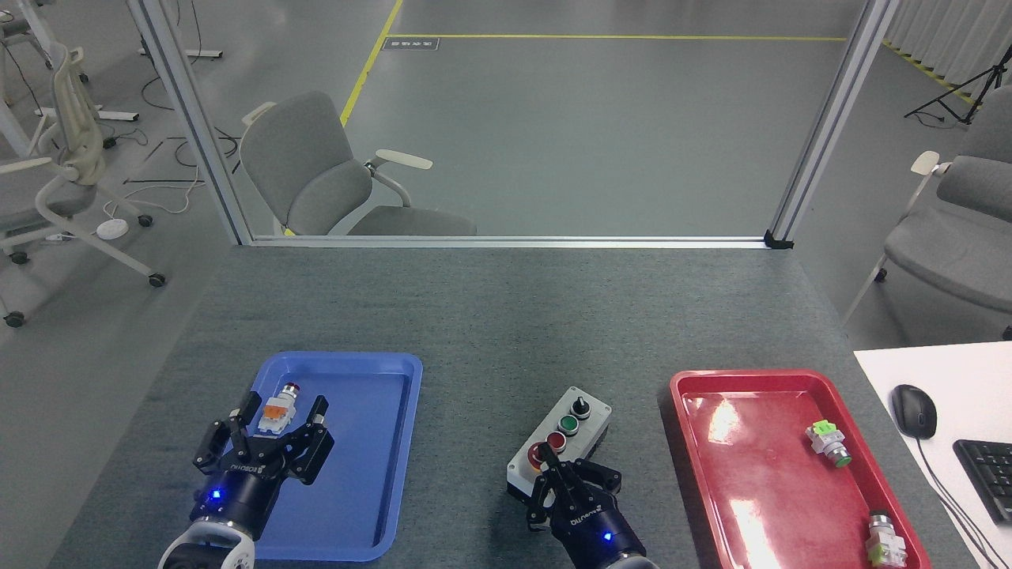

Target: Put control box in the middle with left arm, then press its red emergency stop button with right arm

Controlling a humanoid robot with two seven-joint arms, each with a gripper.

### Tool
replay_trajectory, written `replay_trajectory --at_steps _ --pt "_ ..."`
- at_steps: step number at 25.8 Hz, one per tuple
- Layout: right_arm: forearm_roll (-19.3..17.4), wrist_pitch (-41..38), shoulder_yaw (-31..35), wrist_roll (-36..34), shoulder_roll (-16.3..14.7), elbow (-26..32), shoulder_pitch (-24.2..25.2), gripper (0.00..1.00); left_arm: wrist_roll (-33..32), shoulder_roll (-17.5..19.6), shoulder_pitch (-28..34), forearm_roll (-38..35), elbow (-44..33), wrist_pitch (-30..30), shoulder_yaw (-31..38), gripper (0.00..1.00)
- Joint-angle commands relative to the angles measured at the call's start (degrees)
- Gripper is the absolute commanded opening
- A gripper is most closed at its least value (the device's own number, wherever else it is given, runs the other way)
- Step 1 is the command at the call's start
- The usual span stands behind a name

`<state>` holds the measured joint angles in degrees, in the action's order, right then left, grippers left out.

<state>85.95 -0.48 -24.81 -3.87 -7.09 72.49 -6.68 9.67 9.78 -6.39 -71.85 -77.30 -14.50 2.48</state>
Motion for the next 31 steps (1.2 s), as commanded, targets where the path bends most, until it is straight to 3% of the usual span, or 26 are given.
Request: replay_trajectory --at_steps 1,9,17,21,23,26,28,29,31 --pt "-0.08 -0.31 -0.15 0.53 0.05 -2.0 -0.62 0.0 0.17 -0.03 0.06 0.13 0.31 0.08 0.06 0.99" --pt "-0.87 -0.23 -0.86 0.53 -0.21 -2.18 -0.79 0.0 0.44 0.06 0.32 0.92 0.75 0.08 0.24 0.99" --pt "-3.51 0.04 0.46 0.35 -0.03 4.15 -0.88 0.0 0.43 0.15 0.59 1.01 0.57 0.08 0.33 0.99" --pt "-3.51 -0.4 6.26 0.35 -0.3 5.47 0.0 0.0 0.35 0.15 0.59 1.01 0.4 0.08 0.33 0.99" --pt "-3.51 -0.05 8.9 0.27 -0.38 5.47 0.53 0.16 0.35 0.24 0.59 1.01 0.4 0.0 0.33 0.99" --pt "-3.51 0.13 13.82 -0.35 -0.65 5.47 2.11 0.66 0.35 0.24 0.67 0.92 0.48 0.08 0.33 0.99" --pt "-3.51 0.13 16.28 -0.53 -0.74 5.47 2.81 0.91 0.35 0.15 0.68 0.92 0.57 0.08 0.33 0.99" --pt "-3.51 0.13 17.51 -0.96 -1.0 5.47 3.16 0.97 0.35 0.15 0.68 0.92 0.57 0.08 0.33 0.99" --pt "-3.42 -0.05 19.62 -2.99 -2.05 5.38 3.96 0.98 0.35 0.15 0.68 1.01 0.57 0.17 0.33 0.99"
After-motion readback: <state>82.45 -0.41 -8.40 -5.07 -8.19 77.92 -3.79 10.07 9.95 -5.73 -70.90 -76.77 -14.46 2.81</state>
